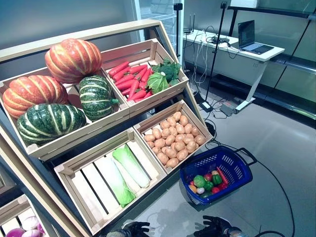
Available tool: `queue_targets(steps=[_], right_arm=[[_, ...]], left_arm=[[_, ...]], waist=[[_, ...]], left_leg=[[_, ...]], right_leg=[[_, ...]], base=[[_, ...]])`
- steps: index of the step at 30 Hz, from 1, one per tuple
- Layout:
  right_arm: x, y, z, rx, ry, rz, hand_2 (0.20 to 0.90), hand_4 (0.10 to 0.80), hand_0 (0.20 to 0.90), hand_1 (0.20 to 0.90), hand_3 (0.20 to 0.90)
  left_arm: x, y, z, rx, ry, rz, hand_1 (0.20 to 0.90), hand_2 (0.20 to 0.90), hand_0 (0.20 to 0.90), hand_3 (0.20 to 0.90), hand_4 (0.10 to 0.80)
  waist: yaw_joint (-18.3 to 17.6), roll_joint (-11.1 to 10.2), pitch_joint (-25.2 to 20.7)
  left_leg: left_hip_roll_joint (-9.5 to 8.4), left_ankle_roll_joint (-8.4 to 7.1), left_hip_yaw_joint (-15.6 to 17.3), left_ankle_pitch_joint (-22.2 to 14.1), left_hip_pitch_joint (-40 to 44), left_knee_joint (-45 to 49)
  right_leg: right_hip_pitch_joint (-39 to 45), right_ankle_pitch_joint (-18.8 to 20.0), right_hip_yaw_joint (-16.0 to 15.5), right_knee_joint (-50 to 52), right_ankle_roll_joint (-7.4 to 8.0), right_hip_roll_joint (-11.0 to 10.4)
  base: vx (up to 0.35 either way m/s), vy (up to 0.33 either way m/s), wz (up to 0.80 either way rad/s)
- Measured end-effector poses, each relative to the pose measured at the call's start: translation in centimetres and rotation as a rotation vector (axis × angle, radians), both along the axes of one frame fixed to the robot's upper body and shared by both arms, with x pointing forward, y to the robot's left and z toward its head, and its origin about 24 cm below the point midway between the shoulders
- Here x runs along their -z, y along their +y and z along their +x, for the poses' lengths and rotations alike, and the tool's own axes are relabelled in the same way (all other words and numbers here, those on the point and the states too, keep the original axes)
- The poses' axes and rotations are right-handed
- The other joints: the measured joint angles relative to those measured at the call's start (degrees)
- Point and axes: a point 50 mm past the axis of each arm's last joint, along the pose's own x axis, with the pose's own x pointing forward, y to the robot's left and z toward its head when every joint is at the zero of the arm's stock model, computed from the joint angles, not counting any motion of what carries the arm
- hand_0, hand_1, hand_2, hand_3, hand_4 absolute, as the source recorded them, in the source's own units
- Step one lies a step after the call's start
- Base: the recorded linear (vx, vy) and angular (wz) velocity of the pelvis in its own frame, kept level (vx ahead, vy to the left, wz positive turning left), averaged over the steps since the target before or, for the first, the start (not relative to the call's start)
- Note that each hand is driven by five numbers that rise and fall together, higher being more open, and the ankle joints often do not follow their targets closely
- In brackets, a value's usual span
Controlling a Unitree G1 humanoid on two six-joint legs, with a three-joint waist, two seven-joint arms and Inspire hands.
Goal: Put vegetables into the basket
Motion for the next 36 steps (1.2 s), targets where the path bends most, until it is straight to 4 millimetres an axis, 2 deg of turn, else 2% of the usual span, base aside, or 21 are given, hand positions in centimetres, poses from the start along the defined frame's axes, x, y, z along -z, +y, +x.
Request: queue_targets(steps=[15, 25, 27, 30, 34, 36], right_arm=[[0.0, -0.1, -0.1, 0.003, 0.001, -0.002, 0.900, 0.800, 0.900, 0.900, 0.900], [0.0, -0.1, 0.0, -0.001, 0.001, -0.004, 0.900, 0.800, 0.900, 0.900, 0.900], [0.0, -0.1, 0.0, -0.004, 0.000, -0.006, 0.900, 0.800, 0.900, 0.900, 0.900], [-0.3, -0.4, 0.4, -0.008, -0.017, -0.009, 0.900, 0.800, 0.900, 0.900, 0.900], [-0.5, -0.9, 0.7, 0.005, -0.036, -0.012, 0.900, 0.800, 0.900, 0.900, 0.900], [-0.6, -1.3, 0.5, 0.021, -0.033, -0.015, 0.900, 0.800, 0.900, 0.900, 0.900]], left_arm=[[-0.1, -0.2, 0.4, 0.017, -0.007, 0.008, 0.900, 0.900, 0.900, 0.900, 0.800], [-1.3, -1.7, 2.6, 0.267, -0.113, 0.027, 0.900, 0.900, 0.900, 0.900, 0.800], [-2.4, -2.4, 4.0, 0.381, -0.184, 0.015, 0.900, 0.900, 0.900, 0.900, 0.800], [-5.5, -3.3, 7.1, 0.565, -0.348, -0.001, 0.900, 0.900, 0.900, 0.900, 0.800], [-11.0, -3.5, 11.1, 0.735, -0.557, 0.012, 0.900, 0.900, 0.900, 0.900, 0.800], [-14.5, -3.3, 13.0, 0.819, -0.668, 0.041, 0.900, 0.900, 0.900, 0.900, 0.800]], waist=[[0.01, 0.16, 0.23], [-0.08, 0.22, 1.27], [-0.08, 0.26, 1.52], [-0.06, 0.70, 2.09], [0.15, 1.34, 2.92], [0.45, 1.49, 3.14]], left_leg=[[0.02, 0.00, -0.11, 0.03, -0.06, -0.01], [-0.01, -0.03, -0.11, 0.06, -0.07, 0.00], [-0.01, -0.03, -0.07, 0.06, -0.13, 0.00], [-0.02, -0.02, -0.05, 0.10, -0.46, -0.03], [-0.07, -0.05, -0.09, 0.14, -0.60, -0.01], [-0.09, -0.09, -0.11, 0.18, -0.70, 0.00]], right_leg=[[0.01, -0.01, -0.11, 0.00, 0.01, 0.01], [-0.03, 0.00, -0.04, 0.01, 0.03, 0.03], [-0.13, 0.00, -0.01, 0.00, 0.03, 0.01], [-0.43, 0.02, 0.02, -0.01, 0.05, -0.02], [-0.51, 0.03, -0.01, 0.00, 0.07, 0.00], [-0.37, 0.01, -0.05, 0.01, 0.10, 0.02]], base=[[0.000, 0.000, 0.00], [0.000, 0.000, 0.00], [-0.017, 0.008, -0.01], [0.000, 0.000, 0.00], [0.000, 0.000, 0.00], [0.000, 0.000, 0.00]])
